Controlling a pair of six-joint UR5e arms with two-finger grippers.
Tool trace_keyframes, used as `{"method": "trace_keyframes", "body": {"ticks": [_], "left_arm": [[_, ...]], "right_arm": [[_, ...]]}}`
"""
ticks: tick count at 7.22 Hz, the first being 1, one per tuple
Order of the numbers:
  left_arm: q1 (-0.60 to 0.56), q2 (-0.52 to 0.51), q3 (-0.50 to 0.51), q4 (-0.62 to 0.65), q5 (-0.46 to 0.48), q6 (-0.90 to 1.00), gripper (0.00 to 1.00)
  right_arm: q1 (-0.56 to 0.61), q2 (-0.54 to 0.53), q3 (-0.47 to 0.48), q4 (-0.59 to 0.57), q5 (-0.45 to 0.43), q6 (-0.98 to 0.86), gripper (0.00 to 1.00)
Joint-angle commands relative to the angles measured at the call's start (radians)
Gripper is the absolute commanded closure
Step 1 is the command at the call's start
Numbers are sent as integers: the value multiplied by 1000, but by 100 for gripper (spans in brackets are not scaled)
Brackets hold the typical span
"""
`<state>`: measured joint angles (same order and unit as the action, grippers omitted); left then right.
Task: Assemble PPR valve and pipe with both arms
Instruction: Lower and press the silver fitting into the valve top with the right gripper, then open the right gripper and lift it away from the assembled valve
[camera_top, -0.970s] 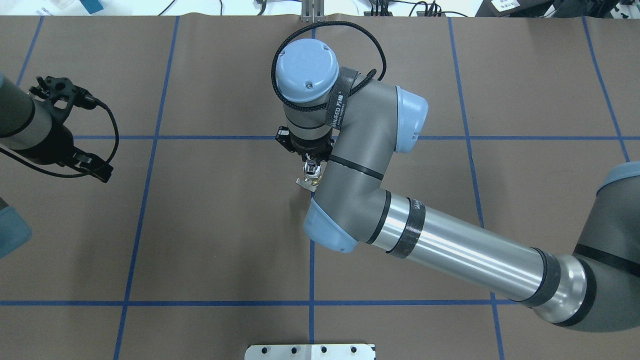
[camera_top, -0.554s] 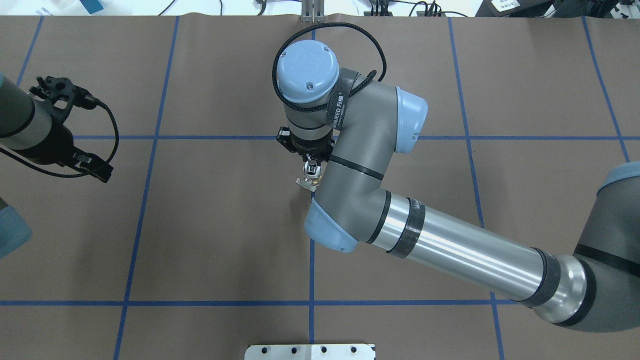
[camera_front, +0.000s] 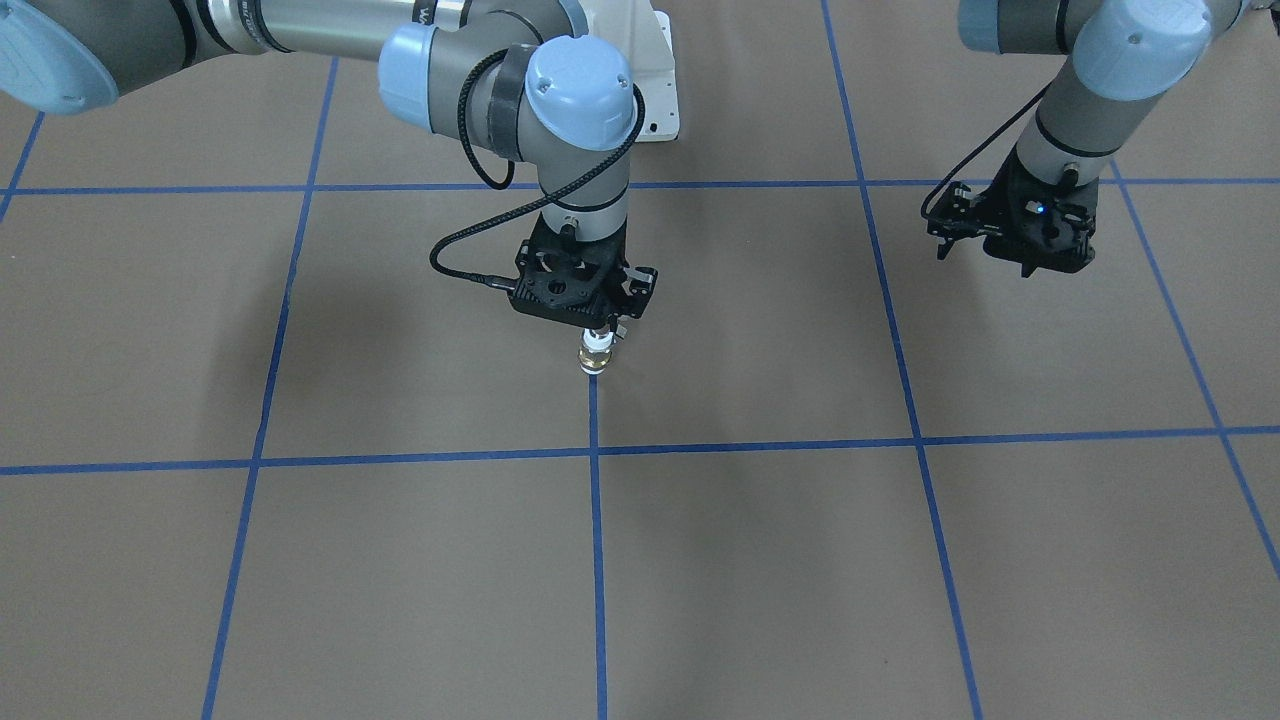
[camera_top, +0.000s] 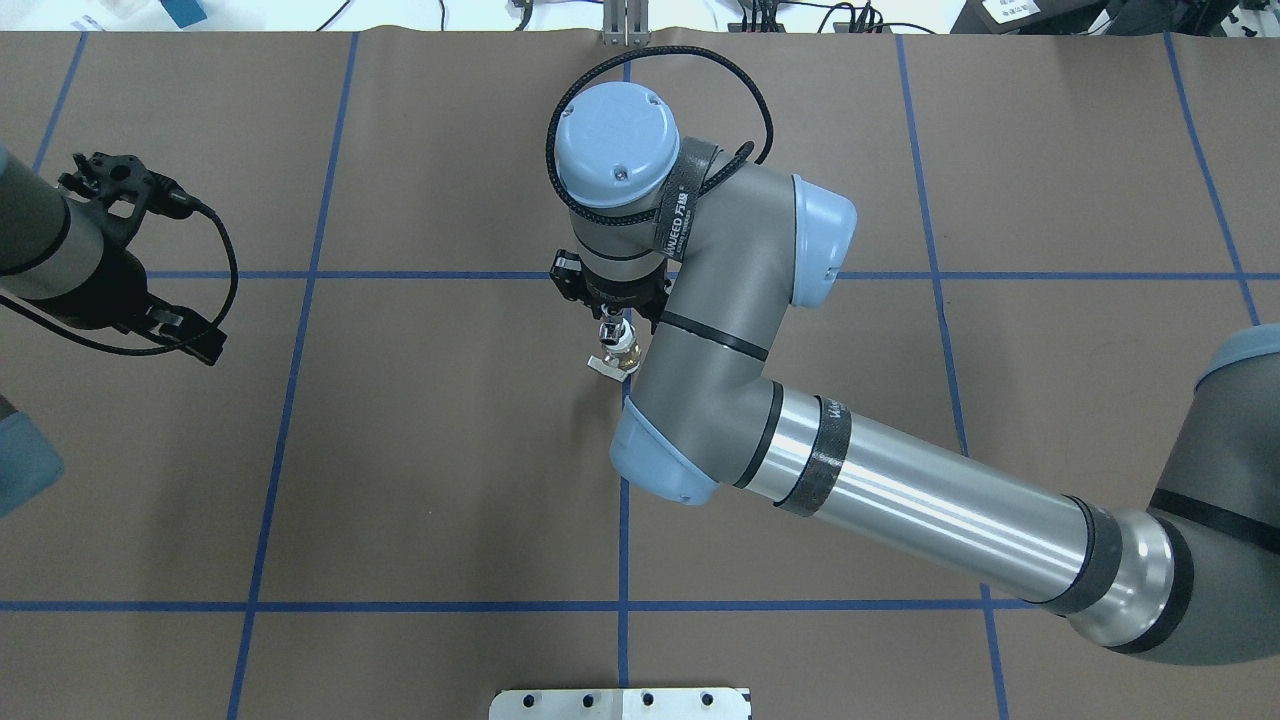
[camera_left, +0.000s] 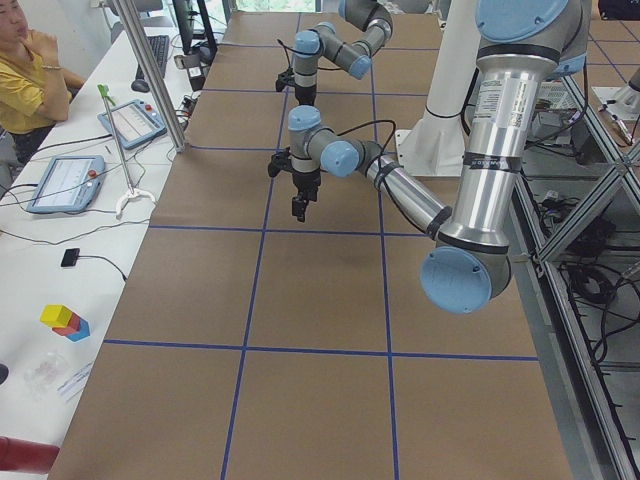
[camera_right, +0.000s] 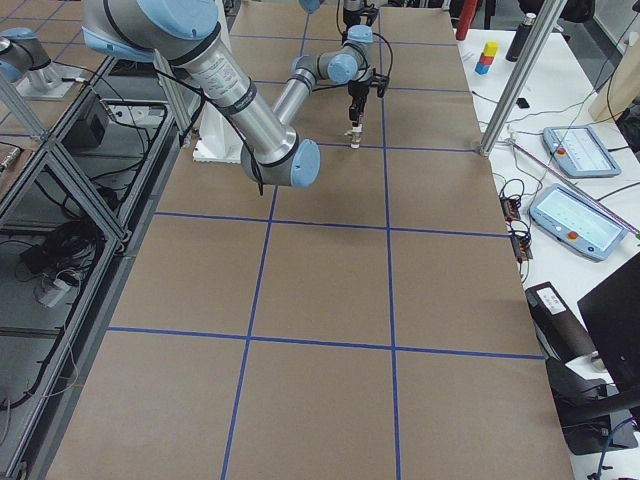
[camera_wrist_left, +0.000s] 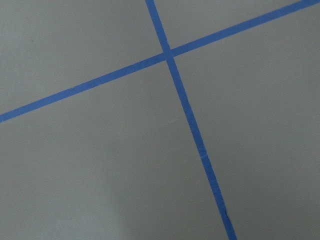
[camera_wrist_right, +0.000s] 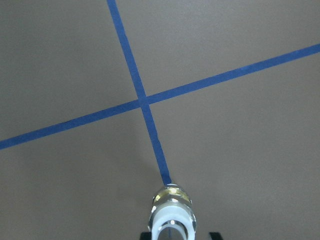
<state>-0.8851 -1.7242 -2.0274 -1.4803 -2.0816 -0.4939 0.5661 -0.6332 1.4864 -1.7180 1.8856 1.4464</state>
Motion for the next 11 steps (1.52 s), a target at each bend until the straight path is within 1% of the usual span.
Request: {"method": "trace_keyframes", "body": {"ticks": [1, 4, 5, 6, 8, 9, 10, 11], "left_arm": [[0, 0, -1, 0, 0, 0, 0], [0, -2, -2, 0, 0, 0, 0], [0, -2, -2, 0, 0, 0, 0], [0, -2, -4, 0, 0, 0, 0], [-5, 2, -4, 0, 0, 2, 0], [-44, 5, -2, 2, -5, 12, 0], [-101, 50, -8, -2, -6, 56, 0], [-195, 72, 5, 11, -52, 210, 0]], "right_arm": [[0, 1, 0, 0, -2, -1, 32], [-5, -3, 2, 0, -2, -1, 33], [-3, -2, 3, 0, -2, -3, 30], [-3, -2, 11, 0, -5, -6, 1], [33, 3, 21, 0, 9, -29, 0], [67, -11, 44, -2, 35, -93, 0], [122, -57, 81, -3, 103, -148, 0], [158, -148, 156, -3, 122, -241, 0]]}}
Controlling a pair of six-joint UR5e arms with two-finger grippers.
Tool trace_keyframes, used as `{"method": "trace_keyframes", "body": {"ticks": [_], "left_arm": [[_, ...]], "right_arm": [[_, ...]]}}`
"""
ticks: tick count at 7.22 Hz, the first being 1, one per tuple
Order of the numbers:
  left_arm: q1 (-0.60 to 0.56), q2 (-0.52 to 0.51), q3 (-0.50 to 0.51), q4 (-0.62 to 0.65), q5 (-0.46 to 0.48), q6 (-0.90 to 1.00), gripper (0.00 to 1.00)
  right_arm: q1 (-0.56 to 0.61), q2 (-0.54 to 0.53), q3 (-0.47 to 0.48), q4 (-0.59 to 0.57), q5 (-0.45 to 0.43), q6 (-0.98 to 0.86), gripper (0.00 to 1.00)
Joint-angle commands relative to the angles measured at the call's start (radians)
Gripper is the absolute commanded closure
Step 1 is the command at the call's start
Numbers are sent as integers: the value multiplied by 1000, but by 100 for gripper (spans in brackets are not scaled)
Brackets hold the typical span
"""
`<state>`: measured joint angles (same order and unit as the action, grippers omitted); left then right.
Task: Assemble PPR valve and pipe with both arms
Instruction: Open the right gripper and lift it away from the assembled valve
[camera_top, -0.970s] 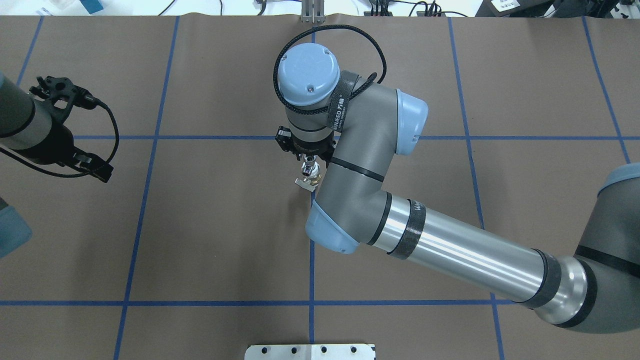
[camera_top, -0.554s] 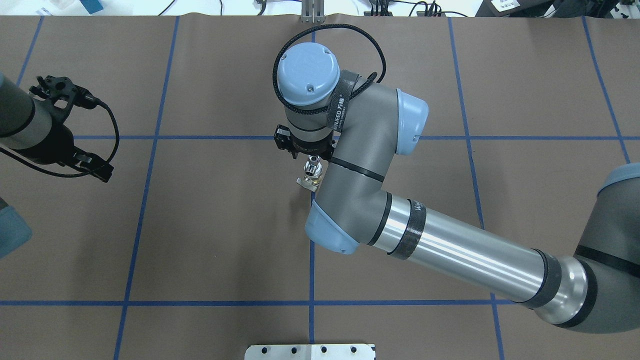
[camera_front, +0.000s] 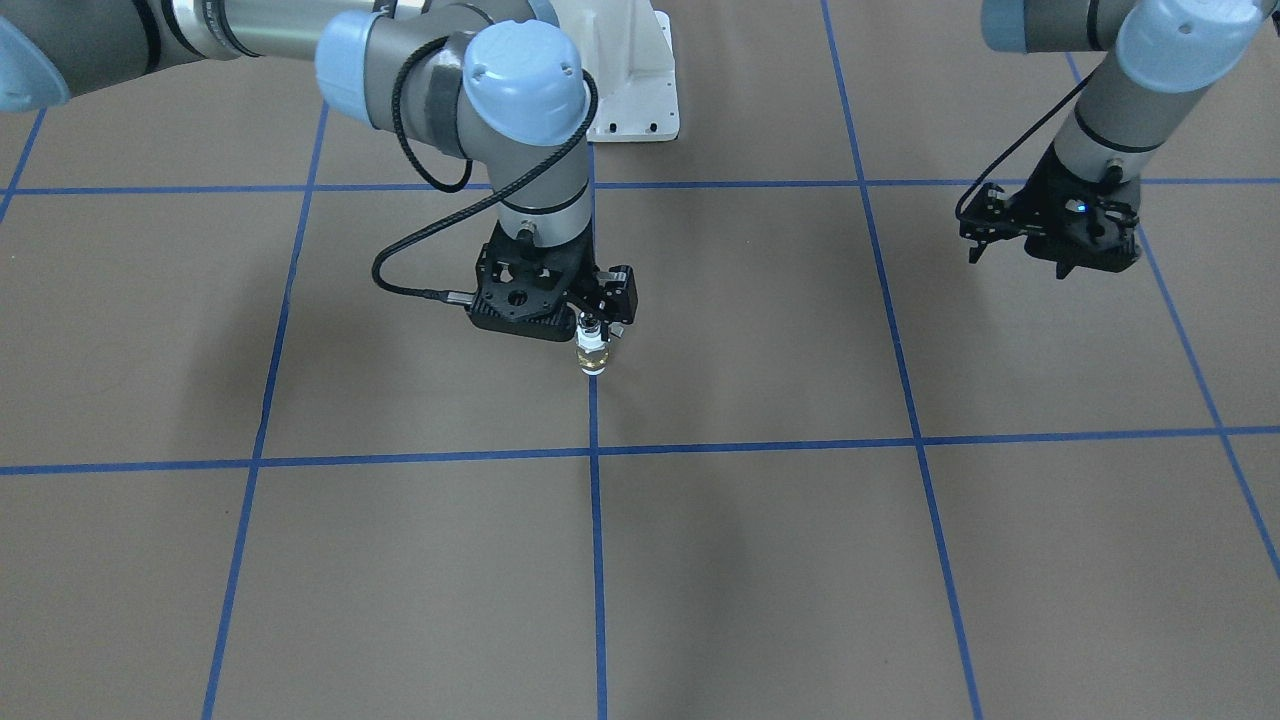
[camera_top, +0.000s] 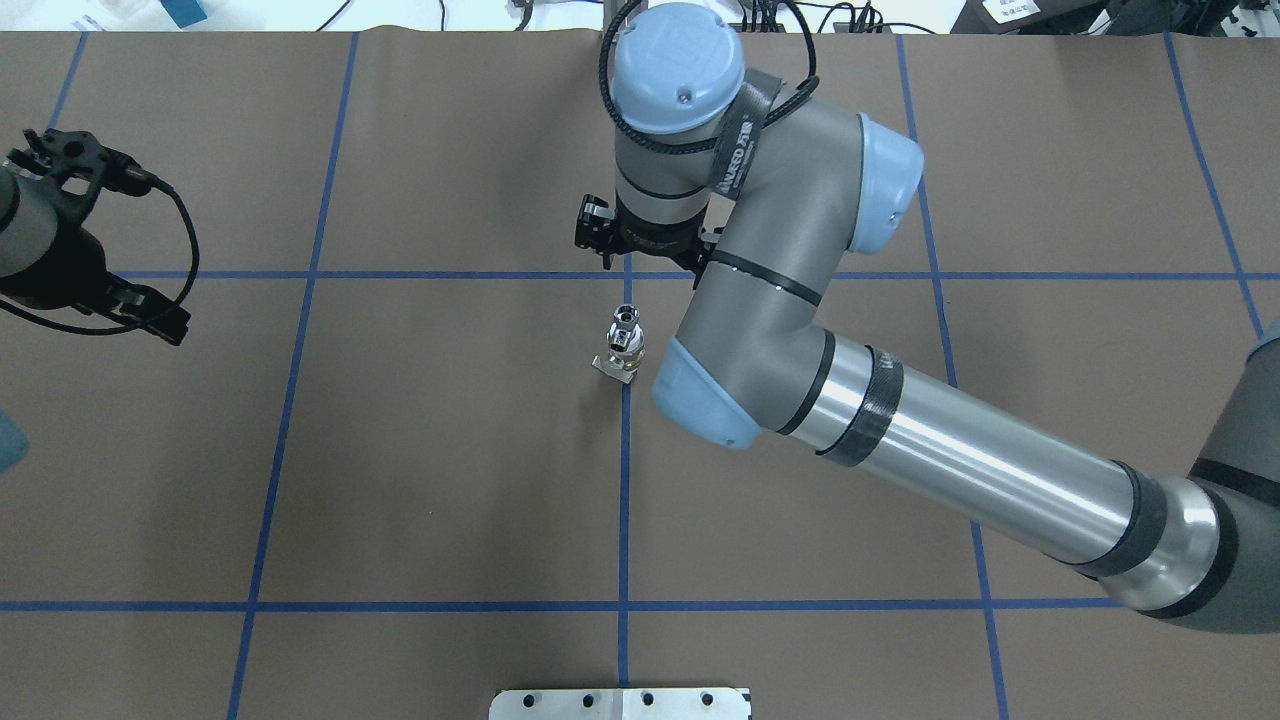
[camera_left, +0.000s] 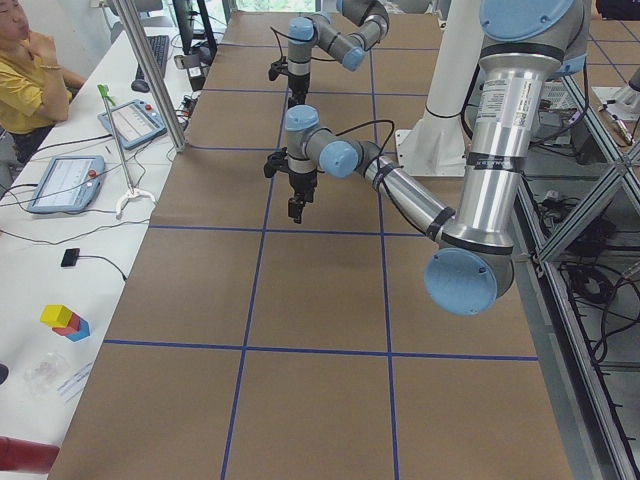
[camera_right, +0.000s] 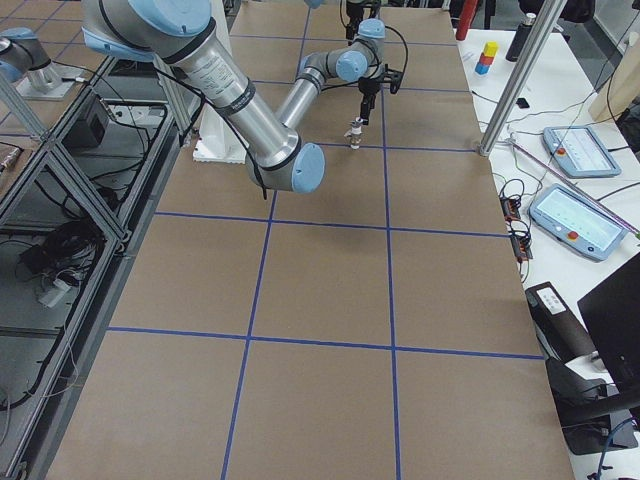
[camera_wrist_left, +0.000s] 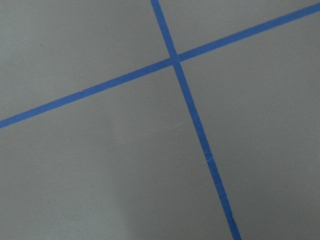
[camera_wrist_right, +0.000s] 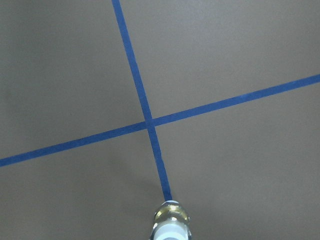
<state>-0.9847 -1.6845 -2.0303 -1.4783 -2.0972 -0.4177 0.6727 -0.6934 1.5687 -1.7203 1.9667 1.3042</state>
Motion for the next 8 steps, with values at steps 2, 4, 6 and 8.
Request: {"method": "trace_keyframes", "body": {"ticks": [2, 4, 6, 8], "left_arm": [[-298, 57, 129, 10, -118, 401, 0], [-447, 72, 247, -2, -121, 602, 0], [-520, 153, 295, -3, -113, 748, 0], [-600, 186, 300, -3, -136, 761, 0]], "right_arm": [[175, -275, 204, -1, 108, -304, 0], [305, -398, 228, 2, 182, -547, 0], [433, -518, 225, 2, 208, -813, 0], [577, -645, 218, 2, 283, -1073, 0]]}}
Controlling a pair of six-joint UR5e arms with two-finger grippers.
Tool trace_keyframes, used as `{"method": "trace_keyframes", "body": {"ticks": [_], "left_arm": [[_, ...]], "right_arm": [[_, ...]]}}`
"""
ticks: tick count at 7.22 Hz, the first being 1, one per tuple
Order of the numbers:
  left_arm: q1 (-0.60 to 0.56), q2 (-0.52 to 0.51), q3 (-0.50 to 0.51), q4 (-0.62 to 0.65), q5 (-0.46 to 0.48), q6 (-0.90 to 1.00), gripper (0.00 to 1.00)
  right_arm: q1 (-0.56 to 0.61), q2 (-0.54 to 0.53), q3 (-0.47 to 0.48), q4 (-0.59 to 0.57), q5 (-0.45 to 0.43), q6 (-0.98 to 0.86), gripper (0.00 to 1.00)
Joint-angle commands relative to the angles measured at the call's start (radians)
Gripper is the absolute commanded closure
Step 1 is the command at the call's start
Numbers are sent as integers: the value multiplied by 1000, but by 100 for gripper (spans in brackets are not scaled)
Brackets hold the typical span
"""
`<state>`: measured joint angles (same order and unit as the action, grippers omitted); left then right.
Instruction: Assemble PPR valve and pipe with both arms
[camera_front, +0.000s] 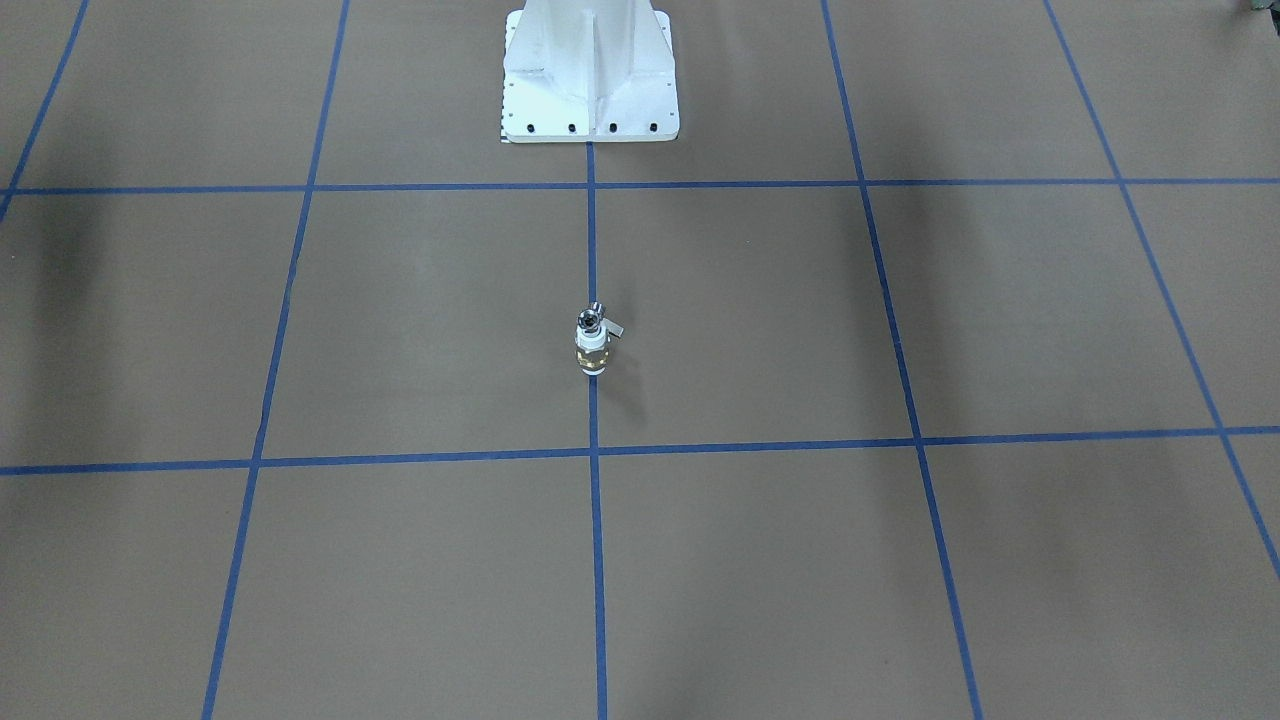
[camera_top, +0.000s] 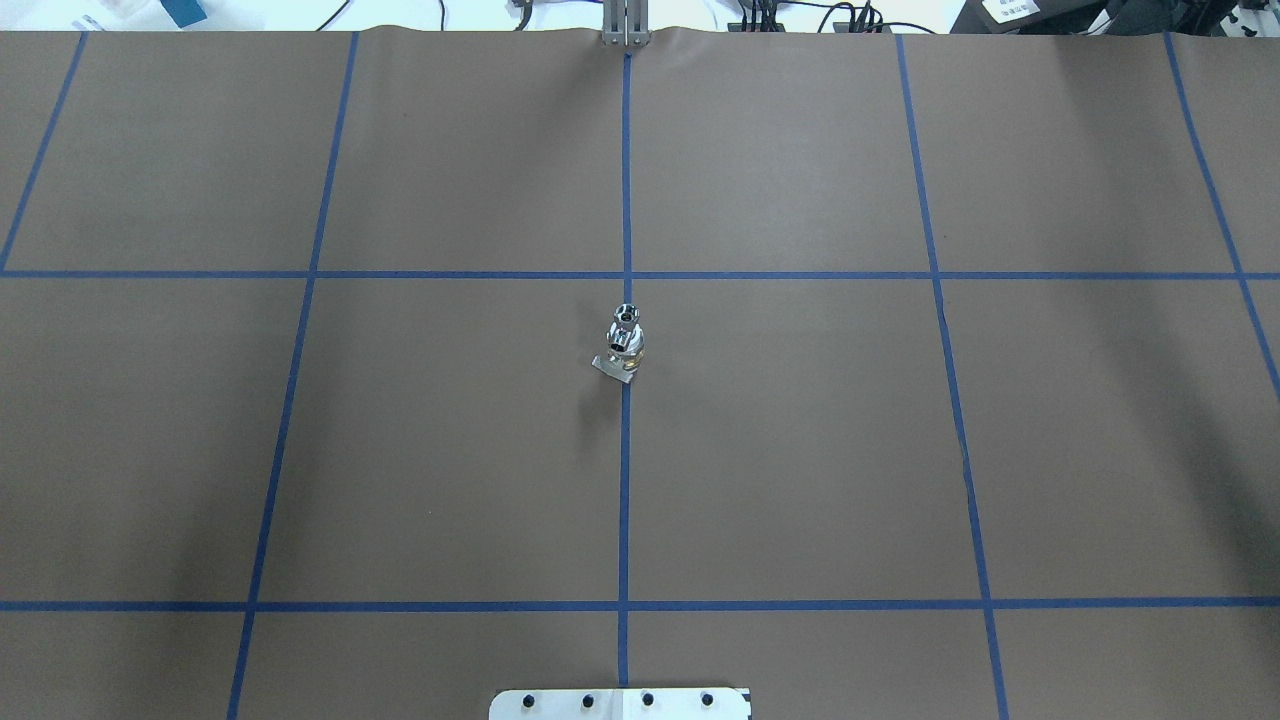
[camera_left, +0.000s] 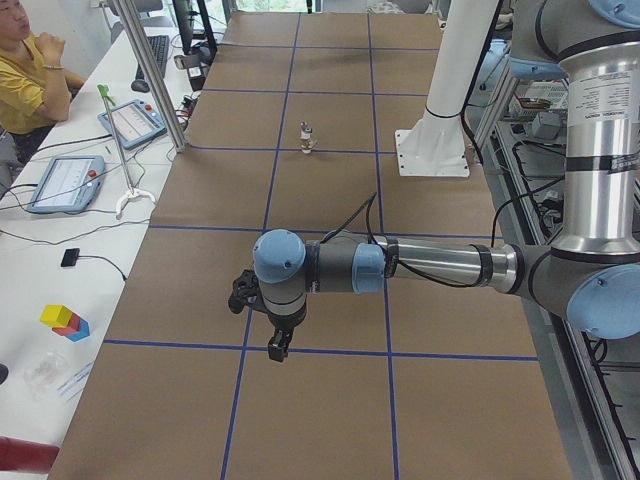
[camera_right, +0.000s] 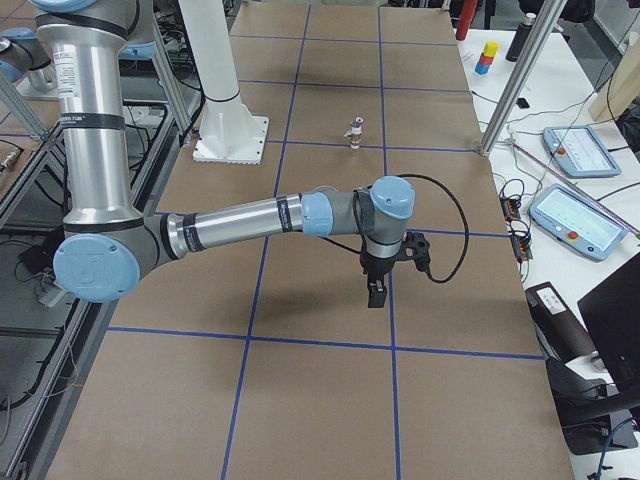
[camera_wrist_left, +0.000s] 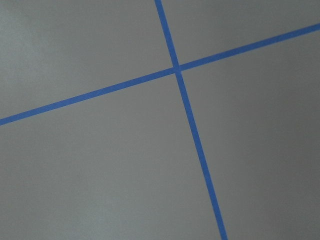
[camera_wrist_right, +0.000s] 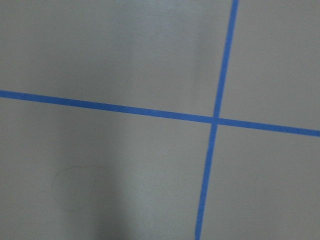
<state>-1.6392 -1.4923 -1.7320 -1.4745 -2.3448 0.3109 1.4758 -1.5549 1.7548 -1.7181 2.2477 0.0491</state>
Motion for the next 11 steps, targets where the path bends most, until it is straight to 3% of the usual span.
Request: {"method": "trace_keyframes", "body": {"ticks": [1, 5, 11], "left_arm": [[-21, 0, -14, -1, -1, -150, 0], [-22, 3, -75, -19, -1, -159, 0], [-21, 36, -78, -29, -1, -161, 0]], "right_arm": [[49, -59, -3, 2, -2, -14, 0], [122, -143, 0, 2, -2, -162, 0], [130, -123, 55, 2, 33, -135, 0]]}}
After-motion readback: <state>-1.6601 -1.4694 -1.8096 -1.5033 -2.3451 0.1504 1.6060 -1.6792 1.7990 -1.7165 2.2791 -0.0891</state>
